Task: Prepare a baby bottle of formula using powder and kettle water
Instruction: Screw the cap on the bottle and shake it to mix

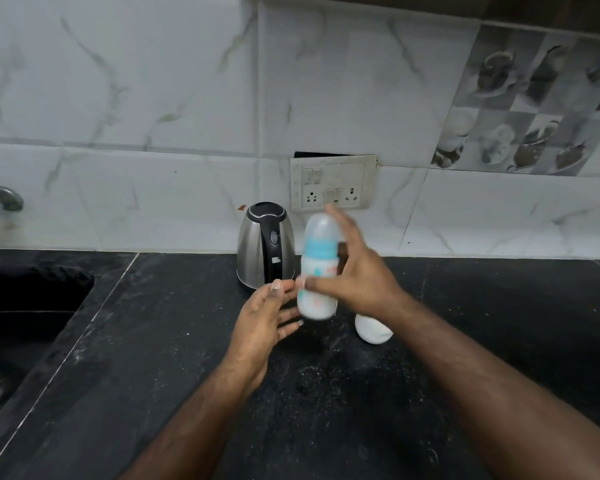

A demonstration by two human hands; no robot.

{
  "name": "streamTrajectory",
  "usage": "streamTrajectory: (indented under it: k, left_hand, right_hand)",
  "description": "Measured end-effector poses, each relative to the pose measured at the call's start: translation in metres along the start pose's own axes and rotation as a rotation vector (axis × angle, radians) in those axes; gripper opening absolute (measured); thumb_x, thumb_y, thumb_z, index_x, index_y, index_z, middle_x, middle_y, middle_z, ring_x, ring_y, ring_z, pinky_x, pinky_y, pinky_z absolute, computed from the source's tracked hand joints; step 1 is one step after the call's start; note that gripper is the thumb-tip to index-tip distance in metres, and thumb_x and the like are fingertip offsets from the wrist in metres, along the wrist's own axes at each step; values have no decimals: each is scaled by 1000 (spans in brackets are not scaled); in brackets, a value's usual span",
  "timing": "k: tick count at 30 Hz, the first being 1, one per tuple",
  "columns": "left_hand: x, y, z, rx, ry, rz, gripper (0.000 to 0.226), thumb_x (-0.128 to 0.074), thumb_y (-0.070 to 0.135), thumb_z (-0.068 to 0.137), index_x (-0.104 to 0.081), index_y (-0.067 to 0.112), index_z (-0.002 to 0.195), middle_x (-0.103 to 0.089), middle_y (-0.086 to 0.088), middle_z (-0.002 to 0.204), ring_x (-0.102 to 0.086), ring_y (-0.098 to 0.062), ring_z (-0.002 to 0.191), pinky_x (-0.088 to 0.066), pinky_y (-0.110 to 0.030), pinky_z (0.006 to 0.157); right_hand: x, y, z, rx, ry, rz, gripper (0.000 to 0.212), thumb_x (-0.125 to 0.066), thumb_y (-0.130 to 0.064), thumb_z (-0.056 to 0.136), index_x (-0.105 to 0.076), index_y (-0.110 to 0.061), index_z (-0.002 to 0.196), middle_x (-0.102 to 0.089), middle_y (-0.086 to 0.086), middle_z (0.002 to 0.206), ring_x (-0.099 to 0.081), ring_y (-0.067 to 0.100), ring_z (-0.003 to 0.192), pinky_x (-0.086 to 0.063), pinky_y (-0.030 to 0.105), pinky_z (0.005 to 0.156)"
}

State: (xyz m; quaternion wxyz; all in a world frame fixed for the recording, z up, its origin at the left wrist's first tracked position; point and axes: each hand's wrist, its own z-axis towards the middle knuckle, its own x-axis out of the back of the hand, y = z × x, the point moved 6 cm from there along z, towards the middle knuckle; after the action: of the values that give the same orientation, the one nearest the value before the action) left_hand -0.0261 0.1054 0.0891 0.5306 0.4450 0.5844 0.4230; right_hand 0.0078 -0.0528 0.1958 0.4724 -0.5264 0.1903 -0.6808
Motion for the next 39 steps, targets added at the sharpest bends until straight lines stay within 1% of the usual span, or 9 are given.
streamTrajectory:
  k: [5,8,12,16,20,23,27,31,39]
  left_hand:
    - [-3,2,-1,-2,39,-1,38,-44,43,107,-65,22,131,-74,2,125,-74,-19,110,-59,-42,97]
    - [-8,1,-5,-3,17,2,38,-43,42,108,-65,20,130,-76,-2,124,-74,-21,111,-57,-43,96]
    - [-8,-2,-4,5,45,2,36,-44,41,108,-65,24,132,-74,3,125,-74,-18,110,-59,-39,93]
    - [-15,-3,-8,12,31,-2,34,-45,41,107,-65,24,129,-76,0,123,-75,-19,109,-58,-40,93]
    - [-14,-3,-5,17,57,-9,35,-44,38,108,-63,22,133,-73,2,126,-74,-18,111,-59,-41,96]
    - [-20,-3,-9,12,38,-11,35,-43,38,109,-64,20,131,-77,-2,122,-74,-20,110,-58,-43,96]
    - [-22,-2,-8,0,48,-13,34,-44,37,108,-63,23,132,-74,1,124,-73,-19,112,-59,-43,96]
    - [-26,-4,-11,7,30,-19,35,-43,37,109,-64,20,131,-76,-3,123,-73,-21,112,-58,-46,98]
    - [-27,-8,-10,16,22,-15,34,-44,40,108,-65,23,130,-76,-1,122,-74,-20,111,-60,-41,91]
  right_hand:
    - [22,5,8,58,244,200,112,-90,-50,60,-21,-63,147,-61,-24,116,-70,0,96,-63,30,82]
    - [-7,5,-4,15,-28,46,120,-90,-49,60,-13,-65,151,-67,-16,116,-72,5,97,-62,44,90]
    - [18,13,4,34,219,218,115,-91,-54,57,-19,-71,145,-63,-17,121,-72,4,96,-64,32,81]
    - [-3,10,-5,5,-10,55,117,-87,-56,57,-16,-70,148,-67,-22,111,-72,1,93,-63,39,88]
    - [26,17,5,35,256,244,117,-91,-54,58,-18,-66,149,-62,-17,120,-71,3,96,-63,32,82]
    - [-1,15,-8,2,-36,72,119,-89,-53,58,-15,-67,150,-69,-12,115,-73,7,97,-61,44,90]
    - [19,23,-4,15,230,246,112,-90,-53,56,-23,-70,144,-66,-15,117,-73,6,96,-63,36,86]
    - [-1,20,-12,2,-29,78,114,-90,-52,59,-19,-70,147,-69,-18,112,-72,3,96,-61,41,91]
    - [-5,25,-15,-15,-43,82,114,-87,-57,56,-19,-70,147,-67,-20,118,-70,-2,99,-61,35,91]
